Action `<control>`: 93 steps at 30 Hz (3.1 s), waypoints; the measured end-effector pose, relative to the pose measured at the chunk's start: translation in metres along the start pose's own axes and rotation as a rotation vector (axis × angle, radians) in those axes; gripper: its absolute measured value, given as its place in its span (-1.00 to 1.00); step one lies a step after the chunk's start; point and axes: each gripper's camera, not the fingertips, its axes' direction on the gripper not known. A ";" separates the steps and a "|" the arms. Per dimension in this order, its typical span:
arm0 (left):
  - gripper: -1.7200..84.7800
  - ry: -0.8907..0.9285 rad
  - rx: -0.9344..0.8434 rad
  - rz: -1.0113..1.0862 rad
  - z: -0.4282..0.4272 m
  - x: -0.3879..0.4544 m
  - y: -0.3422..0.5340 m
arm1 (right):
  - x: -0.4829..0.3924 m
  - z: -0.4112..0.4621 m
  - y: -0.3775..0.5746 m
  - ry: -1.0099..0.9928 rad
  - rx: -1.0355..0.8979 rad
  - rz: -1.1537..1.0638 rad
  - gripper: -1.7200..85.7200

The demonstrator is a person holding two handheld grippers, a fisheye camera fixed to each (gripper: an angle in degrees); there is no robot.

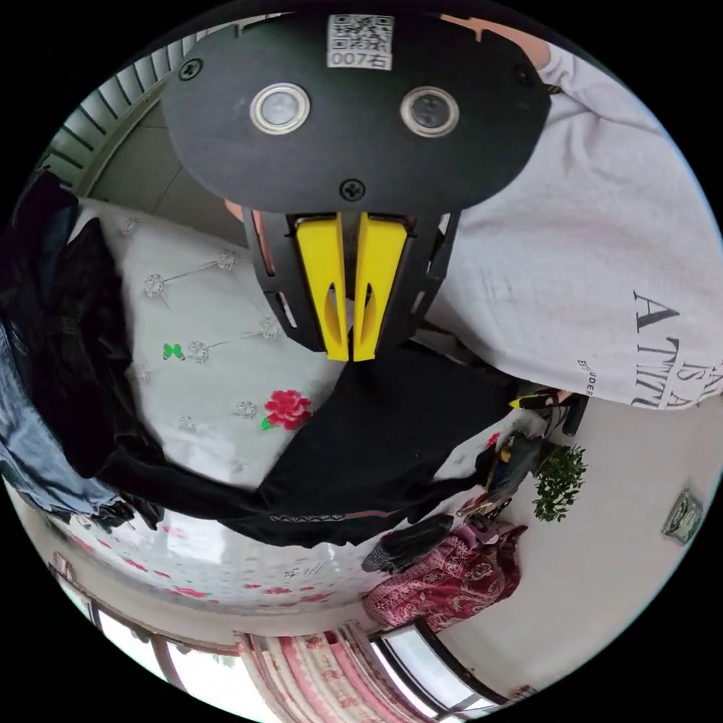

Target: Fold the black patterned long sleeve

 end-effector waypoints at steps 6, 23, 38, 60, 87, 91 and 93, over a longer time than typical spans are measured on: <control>-0.92 -0.022 -0.071 -0.258 0.041 -0.065 0.040 | 0.026 0.123 0.046 -0.016 -0.368 0.137 -0.95; -0.65 -0.569 0.222 -0.023 -0.121 -0.073 -0.210 | -0.027 0.213 -0.095 0.102 -0.319 -0.021 -0.91; -0.98 -0.638 -0.090 0.245 -0.100 -0.116 -0.443 | -0.037 0.292 -0.134 0.194 -0.483 0.088 -0.89; -0.79 -0.771 -0.022 0.245 -0.130 -0.152 -0.494 | -0.025 0.298 -0.134 0.103 -0.427 0.228 -0.93; -0.98 0.602 1.066 -0.168 -0.534 -0.354 -0.437 | -0.068 0.190 -0.108 -0.021 -0.168 0.125 -0.97; -0.98 0.637 0.917 0.176 -0.505 -0.228 -0.478 | -0.068 0.165 -0.105 -0.051 -0.092 0.167 -0.97; -0.98 0.664 0.716 0.505 -0.462 -0.096 -0.491 | -0.073 0.150 -0.104 -0.059 -0.045 0.172 -0.97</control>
